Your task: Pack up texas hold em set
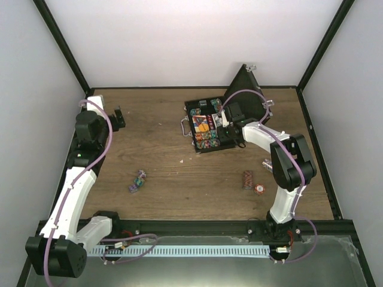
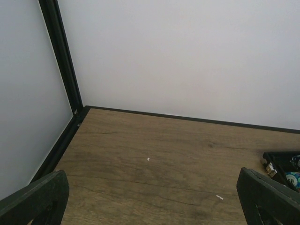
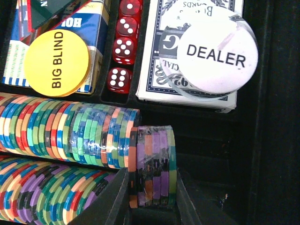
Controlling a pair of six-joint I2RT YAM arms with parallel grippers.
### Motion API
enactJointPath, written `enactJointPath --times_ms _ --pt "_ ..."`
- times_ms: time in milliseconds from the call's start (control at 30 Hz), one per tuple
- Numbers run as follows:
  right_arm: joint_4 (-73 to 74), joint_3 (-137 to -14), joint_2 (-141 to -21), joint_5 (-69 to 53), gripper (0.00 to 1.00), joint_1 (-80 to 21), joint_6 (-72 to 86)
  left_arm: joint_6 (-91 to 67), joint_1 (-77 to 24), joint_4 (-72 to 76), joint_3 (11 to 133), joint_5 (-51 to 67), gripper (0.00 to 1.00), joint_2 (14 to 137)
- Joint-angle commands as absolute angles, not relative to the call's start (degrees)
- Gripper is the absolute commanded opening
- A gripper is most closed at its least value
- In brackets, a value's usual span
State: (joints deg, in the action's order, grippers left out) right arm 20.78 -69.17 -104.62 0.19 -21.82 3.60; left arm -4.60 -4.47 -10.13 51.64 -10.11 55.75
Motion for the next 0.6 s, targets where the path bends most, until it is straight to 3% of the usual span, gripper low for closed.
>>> enactJointPath --times_ms 0,200,567 --pt "18.96 -71.25 -104.63 -2.34 0.16 -21.55 1.17 -3.82 -4.30 -10.43 51.54 -10.76 1.00 55.76" --pt "18.60 -71.37 -105.78 -3.25 0.17 -21.52 0.36 -3.95 -4.31 -10.63 51.60 -10.57 1.00 56.15" --pt "18.21 -71.37 -106.64 -3.69 0.29 -21.53 0.51 -4.16 -4.31 -10.90 51.73 -9.87 1.00 57.04"
